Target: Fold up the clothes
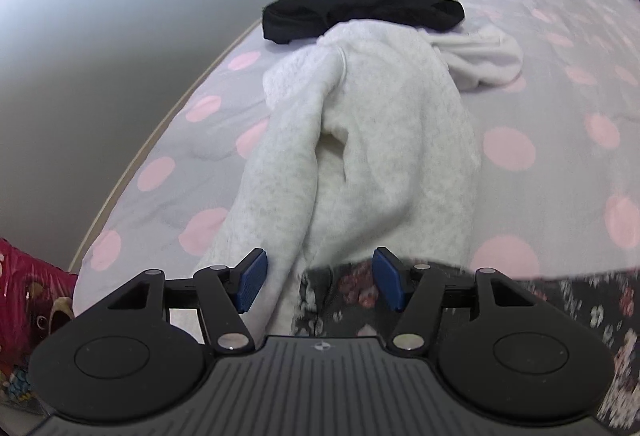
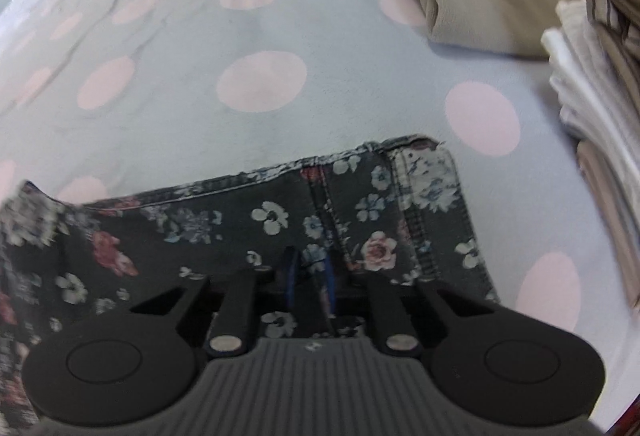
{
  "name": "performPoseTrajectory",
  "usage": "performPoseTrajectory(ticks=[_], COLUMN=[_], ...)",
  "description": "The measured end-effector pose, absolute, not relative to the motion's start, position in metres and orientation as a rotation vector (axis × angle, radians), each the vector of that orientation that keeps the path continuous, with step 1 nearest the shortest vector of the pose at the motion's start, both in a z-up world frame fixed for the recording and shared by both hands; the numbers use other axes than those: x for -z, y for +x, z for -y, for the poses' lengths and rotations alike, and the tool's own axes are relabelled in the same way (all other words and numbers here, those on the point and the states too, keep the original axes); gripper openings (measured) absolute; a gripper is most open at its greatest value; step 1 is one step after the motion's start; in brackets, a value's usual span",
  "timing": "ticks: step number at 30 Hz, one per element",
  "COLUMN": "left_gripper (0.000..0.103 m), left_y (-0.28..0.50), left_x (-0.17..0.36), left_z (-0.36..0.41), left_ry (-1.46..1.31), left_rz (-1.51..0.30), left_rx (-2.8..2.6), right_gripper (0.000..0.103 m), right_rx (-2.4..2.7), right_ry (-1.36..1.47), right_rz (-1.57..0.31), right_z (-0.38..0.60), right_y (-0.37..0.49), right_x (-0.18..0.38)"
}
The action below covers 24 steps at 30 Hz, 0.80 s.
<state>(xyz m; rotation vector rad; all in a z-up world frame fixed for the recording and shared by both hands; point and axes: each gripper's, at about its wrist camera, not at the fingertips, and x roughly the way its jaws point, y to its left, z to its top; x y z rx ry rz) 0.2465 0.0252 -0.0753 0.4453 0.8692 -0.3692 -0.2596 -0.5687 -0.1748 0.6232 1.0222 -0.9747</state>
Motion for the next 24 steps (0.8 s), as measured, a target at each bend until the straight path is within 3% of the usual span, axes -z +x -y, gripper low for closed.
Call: performPoseTrajectory(ticks=[6,10,16,24], left_gripper=[0.057,0.057,0.057,0.057], left_y=[0.234,0.223,0.202,0.131], left_x=[0.067,0.06,0.045,0.052], left_z=[-0.024,-0.022,-0.003,0.055], left_ry=[0.469,0.469,0.425,0.485], left_rz=[-0.807,-0.785,-0.759,-0.772], left_rx=[0.353,0.363,0.437,0.712], right_gripper=[0.011,0.024,0.034,0.034], right_rx=[0.987,0.995,0.93,0.732], right_ry=[0.448,0.34,0.289,0.341], right_rz=[-1.08,-1.091,-1.027,-0.985], right_z=[0.553,0.534,0.499,0.44], right_y=[-0.243,-0.238,-0.24,-0.23], right_x=[0.171,0.161,0.133,0.125])
